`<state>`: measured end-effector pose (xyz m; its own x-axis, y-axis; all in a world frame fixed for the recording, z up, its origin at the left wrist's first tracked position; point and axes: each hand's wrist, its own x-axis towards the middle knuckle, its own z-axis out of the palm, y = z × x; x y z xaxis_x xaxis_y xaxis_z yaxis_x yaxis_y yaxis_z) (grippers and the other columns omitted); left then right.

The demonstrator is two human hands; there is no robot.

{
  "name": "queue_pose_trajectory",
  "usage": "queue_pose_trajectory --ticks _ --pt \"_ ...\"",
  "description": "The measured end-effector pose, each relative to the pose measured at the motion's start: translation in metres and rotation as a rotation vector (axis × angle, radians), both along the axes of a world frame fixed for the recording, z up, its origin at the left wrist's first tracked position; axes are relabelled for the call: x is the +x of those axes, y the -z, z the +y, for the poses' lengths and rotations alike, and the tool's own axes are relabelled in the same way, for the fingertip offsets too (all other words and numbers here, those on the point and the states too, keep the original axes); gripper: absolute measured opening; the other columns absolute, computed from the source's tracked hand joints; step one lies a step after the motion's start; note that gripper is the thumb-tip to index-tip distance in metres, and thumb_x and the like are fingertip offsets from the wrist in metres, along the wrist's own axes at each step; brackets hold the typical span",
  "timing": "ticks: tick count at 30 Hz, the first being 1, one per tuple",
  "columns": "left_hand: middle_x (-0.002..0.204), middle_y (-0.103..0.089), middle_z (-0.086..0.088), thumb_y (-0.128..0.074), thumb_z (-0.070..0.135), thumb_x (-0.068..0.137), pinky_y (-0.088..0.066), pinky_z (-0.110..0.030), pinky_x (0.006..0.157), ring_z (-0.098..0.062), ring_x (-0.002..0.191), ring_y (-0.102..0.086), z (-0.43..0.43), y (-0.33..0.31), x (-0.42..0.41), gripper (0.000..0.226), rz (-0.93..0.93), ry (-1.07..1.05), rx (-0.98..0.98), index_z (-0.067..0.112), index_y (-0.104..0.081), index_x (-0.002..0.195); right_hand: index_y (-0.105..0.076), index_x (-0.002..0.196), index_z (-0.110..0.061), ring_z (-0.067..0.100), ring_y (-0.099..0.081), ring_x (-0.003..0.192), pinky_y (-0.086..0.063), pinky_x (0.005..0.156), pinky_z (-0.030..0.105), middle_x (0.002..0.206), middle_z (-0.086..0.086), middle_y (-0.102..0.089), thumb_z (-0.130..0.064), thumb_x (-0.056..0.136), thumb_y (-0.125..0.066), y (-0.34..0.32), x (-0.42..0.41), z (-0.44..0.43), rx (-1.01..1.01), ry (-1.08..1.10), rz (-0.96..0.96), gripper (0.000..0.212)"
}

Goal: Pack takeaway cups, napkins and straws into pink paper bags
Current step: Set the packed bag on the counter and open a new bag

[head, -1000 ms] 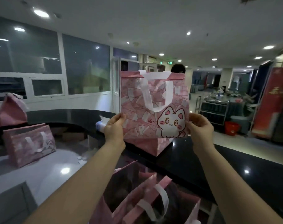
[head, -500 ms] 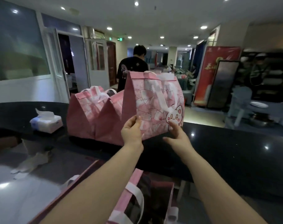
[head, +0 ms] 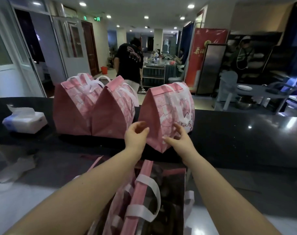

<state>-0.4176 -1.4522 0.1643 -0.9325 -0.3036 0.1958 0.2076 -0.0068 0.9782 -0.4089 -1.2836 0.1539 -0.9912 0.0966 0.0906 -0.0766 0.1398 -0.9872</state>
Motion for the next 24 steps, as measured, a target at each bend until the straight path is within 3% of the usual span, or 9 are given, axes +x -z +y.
queue_pose_trajectory --ticks 3,6,8,10,12,15,17,19,24 --pt "0.106 -0.059 0.006 -0.071 0.009 0.085 -0.044 -0.01 0.077 -0.006 0.094 -0.057 -0.02 -0.001 -0.022 0.032 0.046 -0.103 -0.139 0.02 -0.06 0.113 -0.039 0.139 -0.03 0.017 -0.048 0.122 -0.045 0.101 0.037 0.133 -0.007 -0.047 -0.032 0.07 -0.085 -0.003 0.002 -0.016 0.022 0.094 0.022 0.083" --pt "0.111 -0.058 0.011 -0.075 0.015 0.083 -0.041 -0.007 0.082 0.0 0.1 -0.055 -0.025 -0.001 -0.045 0.047 0.091 0.02 -0.276 0.02 -0.057 0.126 -0.039 0.136 -0.026 0.02 -0.046 0.128 -0.044 0.105 0.045 0.14 0.001 -0.044 -0.037 0.07 -0.084 -0.006 -0.002 -0.028 0.088 0.207 0.075 0.08" --pt "0.1 -0.061 0.019 -0.078 0.014 0.08 -0.043 -0.005 0.078 0.0 0.095 -0.059 -0.021 -0.002 -0.054 0.042 0.11 0.099 -0.309 0.026 -0.058 0.115 -0.039 0.136 -0.023 0.022 -0.044 0.13 -0.042 0.106 0.047 0.141 0.005 -0.043 -0.037 0.072 -0.082 -0.012 -0.008 -0.033 0.122 0.24 0.094 0.078" --pt "0.089 -0.061 0.023 -0.078 0.01 0.078 -0.049 -0.015 0.077 -0.005 0.087 -0.063 -0.018 -0.001 -0.064 0.036 0.107 0.107 -0.316 0.033 -0.057 0.096 -0.038 0.134 -0.018 0.025 -0.042 0.128 -0.042 0.105 0.048 0.138 0.007 -0.041 -0.038 0.075 -0.08 -0.018 -0.016 -0.039 0.186 0.304 0.091 0.075" --pt "0.076 -0.064 0.021 -0.078 0.007 0.077 -0.053 -0.023 0.073 0.001 0.075 -0.062 -0.017 0.002 -0.072 0.035 0.109 0.1 -0.29 0.035 -0.057 0.081 -0.04 0.13 -0.016 0.025 -0.045 0.121 -0.044 0.1 0.047 0.133 0.007 -0.041 -0.037 0.078 -0.076 -0.021 -0.023 -0.042 0.303 0.375 0.099 0.066" --pt "0.063 -0.061 0.022 -0.078 0.015 0.075 -0.043 -0.022 0.055 0.005 0.055 -0.053 -0.019 0.006 -0.076 0.034 0.137 0.071 -0.357 0.036 -0.054 0.066 -0.046 0.119 -0.021 0.018 -0.054 0.105 -0.049 0.086 0.036 0.121 0.002 -0.048 -0.019 0.083 -0.068 -0.019 -0.027 -0.038 0.327 0.347 0.142 0.043" --pt "0.062 -0.058 0.02 -0.077 0.017 0.075 -0.043 -0.031 0.056 -0.003 0.055 -0.049 -0.021 0.011 -0.075 0.034 0.144 0.061 -0.383 0.037 -0.053 0.065 -0.05 0.11 -0.026 0.006 -0.057 0.092 -0.05 0.074 0.021 0.107 -0.006 -0.053 -0.009 0.084 -0.065 -0.016 -0.026 -0.031 0.287 0.293 0.172 0.034" --pt "0.064 -0.06 0.019 -0.077 0.02 0.076 -0.045 -0.03 0.057 -0.003 0.057 -0.052 -0.025 0.014 -0.072 0.031 0.145 0.065 -0.395 0.038 -0.054 0.067 -0.053 0.103 -0.026 0.003 -0.057 0.086 -0.047 0.066 0.012 0.098 -0.01 -0.057 -0.009 0.084 -0.067 -0.012 -0.026 -0.023 0.313 0.27 0.183 0.029" --pt "0.065 -0.062 0.016 -0.076 0.019 0.072 -0.042 -0.018 0.057 0.002 0.062 -0.058 -0.04 0.027 -0.061 0.024 0.086 0.067 -0.499 0.032 -0.057 0.068 -0.056 0.095 -0.023 0.01 -0.06 0.078 -0.045 0.063 0.026 0.092 -0.006 -0.062 -0.022 0.078 -0.072 0.004 -0.021 -0.007 0.47 0.237 0.076 0.024"
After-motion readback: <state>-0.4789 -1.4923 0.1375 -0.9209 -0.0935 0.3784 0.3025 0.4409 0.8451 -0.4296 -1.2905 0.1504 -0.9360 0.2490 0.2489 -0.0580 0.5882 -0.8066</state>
